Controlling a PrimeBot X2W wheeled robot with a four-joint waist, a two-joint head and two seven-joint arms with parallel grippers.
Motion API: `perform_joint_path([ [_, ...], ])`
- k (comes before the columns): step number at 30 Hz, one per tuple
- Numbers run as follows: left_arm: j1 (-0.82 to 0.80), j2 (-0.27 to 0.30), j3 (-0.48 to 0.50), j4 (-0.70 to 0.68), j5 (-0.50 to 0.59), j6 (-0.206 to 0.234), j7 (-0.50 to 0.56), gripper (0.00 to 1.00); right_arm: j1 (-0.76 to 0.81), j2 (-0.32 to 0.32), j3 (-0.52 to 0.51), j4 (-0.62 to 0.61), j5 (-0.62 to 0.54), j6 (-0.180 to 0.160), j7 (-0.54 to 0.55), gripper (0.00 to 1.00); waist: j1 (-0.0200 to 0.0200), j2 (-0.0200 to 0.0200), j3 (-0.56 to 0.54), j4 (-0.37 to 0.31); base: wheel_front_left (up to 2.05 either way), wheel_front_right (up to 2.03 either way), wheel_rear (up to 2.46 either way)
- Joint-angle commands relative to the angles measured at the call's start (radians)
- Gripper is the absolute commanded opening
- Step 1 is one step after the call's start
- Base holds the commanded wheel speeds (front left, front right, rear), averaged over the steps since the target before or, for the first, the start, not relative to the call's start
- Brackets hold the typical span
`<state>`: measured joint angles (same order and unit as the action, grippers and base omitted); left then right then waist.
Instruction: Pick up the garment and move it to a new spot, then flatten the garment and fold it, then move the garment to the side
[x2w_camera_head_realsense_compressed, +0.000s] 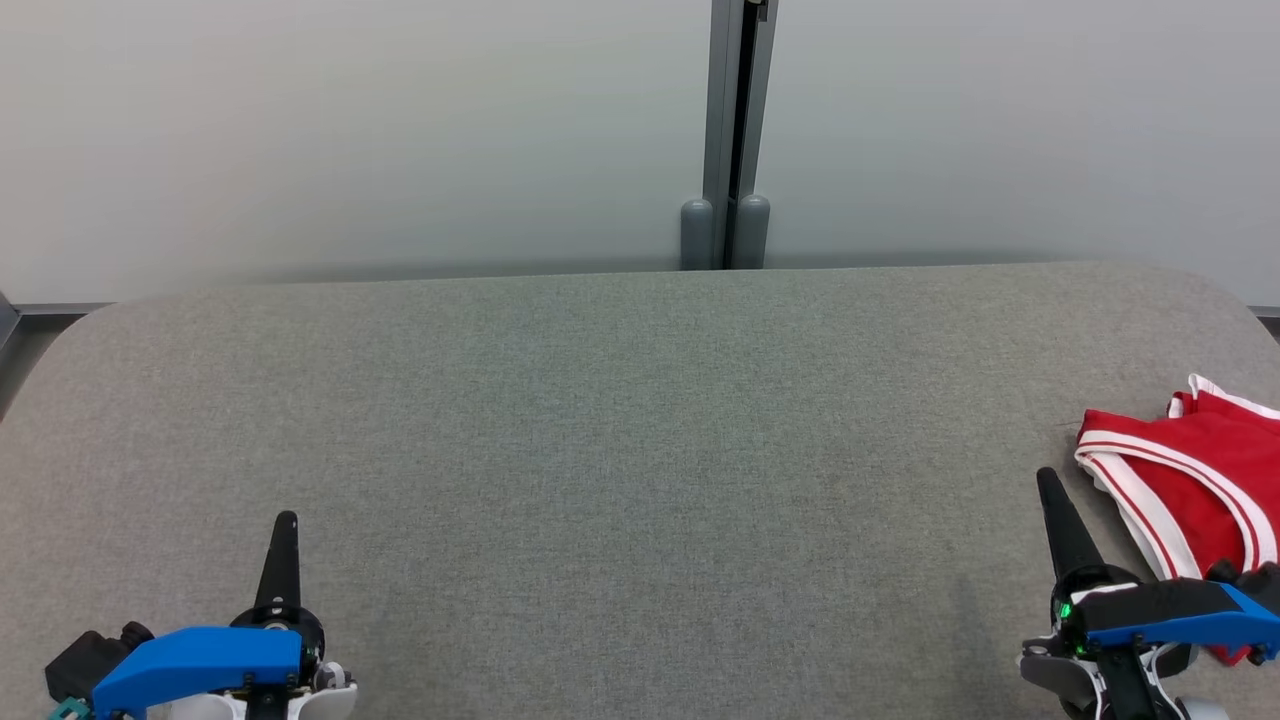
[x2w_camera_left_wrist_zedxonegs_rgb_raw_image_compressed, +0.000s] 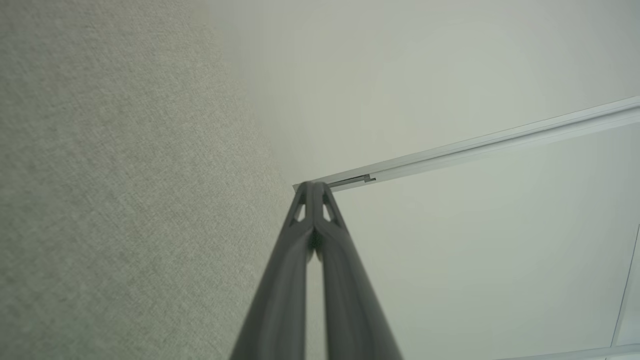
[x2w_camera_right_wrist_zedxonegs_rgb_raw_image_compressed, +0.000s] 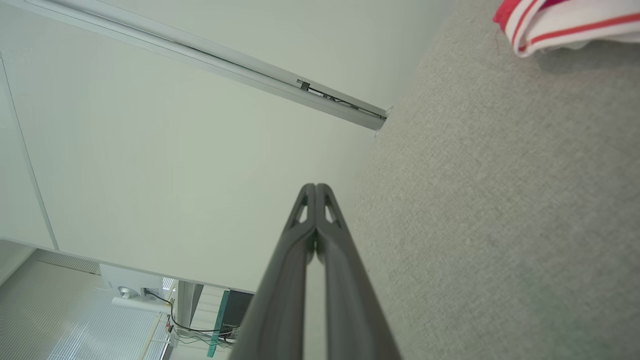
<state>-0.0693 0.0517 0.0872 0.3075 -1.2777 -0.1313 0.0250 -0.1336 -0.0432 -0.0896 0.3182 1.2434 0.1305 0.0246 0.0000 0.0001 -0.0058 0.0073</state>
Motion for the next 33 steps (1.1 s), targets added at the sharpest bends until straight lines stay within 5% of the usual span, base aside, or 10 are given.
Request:
perform_joint_path([
  [1, -0.026, -0.001, 0.008, -0.015, -0.021, 0.001, 0.006, 0.00, 0.010, -0.008, -0.003, -0.014, 0.026, 0.000, 0.007, 0.00, 0.0000, -0.0001, 0.000, 0.000, 0.00, 0.00, 0.00],
  [33, -0.043, -0.002, 0.023, -0.054, -0.262, 0.001, 0.073, 0.00, 0.026, -0.010, -0.021, -0.064, 0.290, 0.000, 0.072, 0.00, 0.0000, -0.0001, 0.006, -0.005, 0.00, 0.00, 0.00],
])
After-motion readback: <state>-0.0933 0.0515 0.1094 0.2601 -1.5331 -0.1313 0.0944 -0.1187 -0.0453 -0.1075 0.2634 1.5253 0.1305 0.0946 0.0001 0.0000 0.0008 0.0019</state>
